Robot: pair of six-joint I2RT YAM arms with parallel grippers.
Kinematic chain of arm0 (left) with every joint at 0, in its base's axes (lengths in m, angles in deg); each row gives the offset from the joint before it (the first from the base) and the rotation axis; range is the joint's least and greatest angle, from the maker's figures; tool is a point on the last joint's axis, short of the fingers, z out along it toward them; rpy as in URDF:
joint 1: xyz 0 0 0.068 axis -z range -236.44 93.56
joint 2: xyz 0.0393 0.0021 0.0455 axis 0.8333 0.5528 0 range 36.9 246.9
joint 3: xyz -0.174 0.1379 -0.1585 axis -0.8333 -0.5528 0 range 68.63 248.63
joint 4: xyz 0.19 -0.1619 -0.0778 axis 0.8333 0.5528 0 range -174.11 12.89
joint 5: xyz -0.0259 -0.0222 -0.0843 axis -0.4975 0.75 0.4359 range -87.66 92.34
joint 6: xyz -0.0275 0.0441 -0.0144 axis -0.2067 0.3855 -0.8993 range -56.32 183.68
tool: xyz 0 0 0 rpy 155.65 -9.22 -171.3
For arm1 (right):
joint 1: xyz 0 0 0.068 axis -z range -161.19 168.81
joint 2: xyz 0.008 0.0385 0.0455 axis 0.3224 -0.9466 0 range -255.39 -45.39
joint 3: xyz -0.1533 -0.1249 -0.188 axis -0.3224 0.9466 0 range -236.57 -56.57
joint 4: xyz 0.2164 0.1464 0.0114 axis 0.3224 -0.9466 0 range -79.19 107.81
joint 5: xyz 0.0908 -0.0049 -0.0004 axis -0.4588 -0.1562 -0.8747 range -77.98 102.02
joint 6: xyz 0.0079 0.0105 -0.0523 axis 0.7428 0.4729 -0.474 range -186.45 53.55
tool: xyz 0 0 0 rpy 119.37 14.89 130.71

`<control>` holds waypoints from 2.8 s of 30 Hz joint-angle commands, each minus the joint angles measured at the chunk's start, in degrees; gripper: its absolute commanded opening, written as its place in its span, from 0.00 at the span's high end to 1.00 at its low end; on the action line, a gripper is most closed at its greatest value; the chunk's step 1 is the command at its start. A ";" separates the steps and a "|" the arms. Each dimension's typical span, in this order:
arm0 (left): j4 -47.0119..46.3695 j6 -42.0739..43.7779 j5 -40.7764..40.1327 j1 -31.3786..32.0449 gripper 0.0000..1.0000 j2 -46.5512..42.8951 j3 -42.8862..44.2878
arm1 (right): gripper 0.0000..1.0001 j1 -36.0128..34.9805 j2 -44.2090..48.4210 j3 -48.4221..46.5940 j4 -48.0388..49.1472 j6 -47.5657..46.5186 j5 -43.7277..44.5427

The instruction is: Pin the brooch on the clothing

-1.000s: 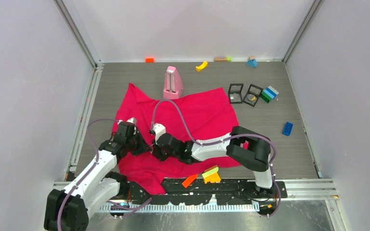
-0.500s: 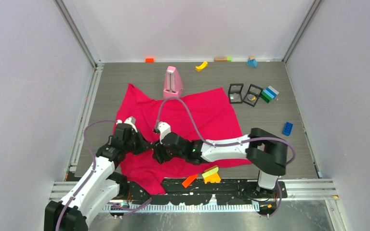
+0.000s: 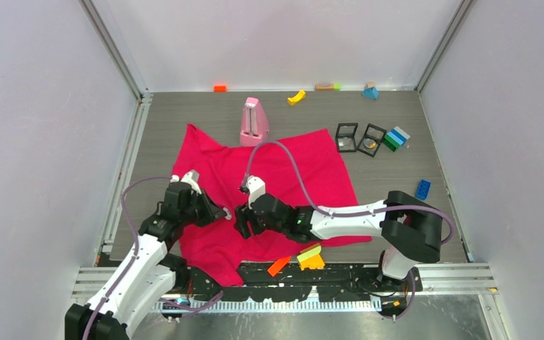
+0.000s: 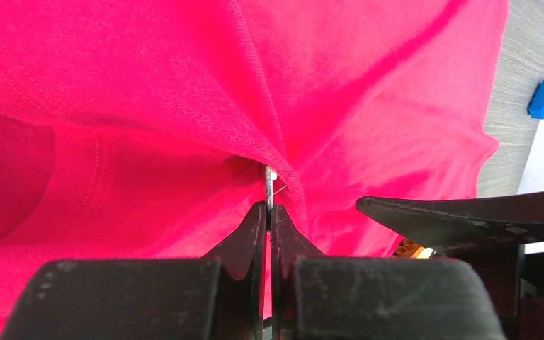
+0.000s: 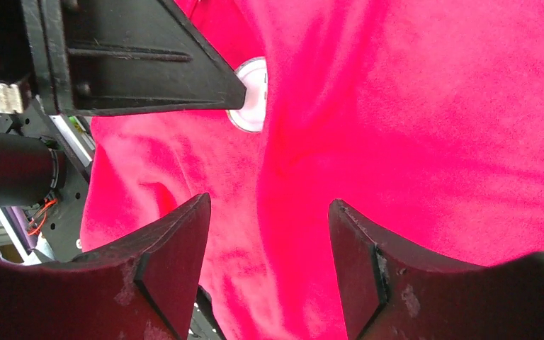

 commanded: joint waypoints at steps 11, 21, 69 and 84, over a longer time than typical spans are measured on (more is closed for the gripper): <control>-2.22 -0.59 3.01 -0.49 1.00 -2.53 0.88 | 0.41 0.87 -5.48 -2.70 8.13 -1.97 -0.61; -1.66 -0.59 3.10 -0.58 1.00 -3.77 0.50 | 0.68 1.71 -8.84 -4.28 8.81 -3.11 -0.22; -6.33 -3.75 4.13 -1.28 1.00 -6.07 -1.30 | 0.99 1.48 -12.28 -5.19 8.55 -0.09 -16.01; -7.02 -4.28 4.93 -1.46 1.00 -6.60 -1.68 | 0.99 1.02 -14.46 -7.04 7.68 -0.15 -17.92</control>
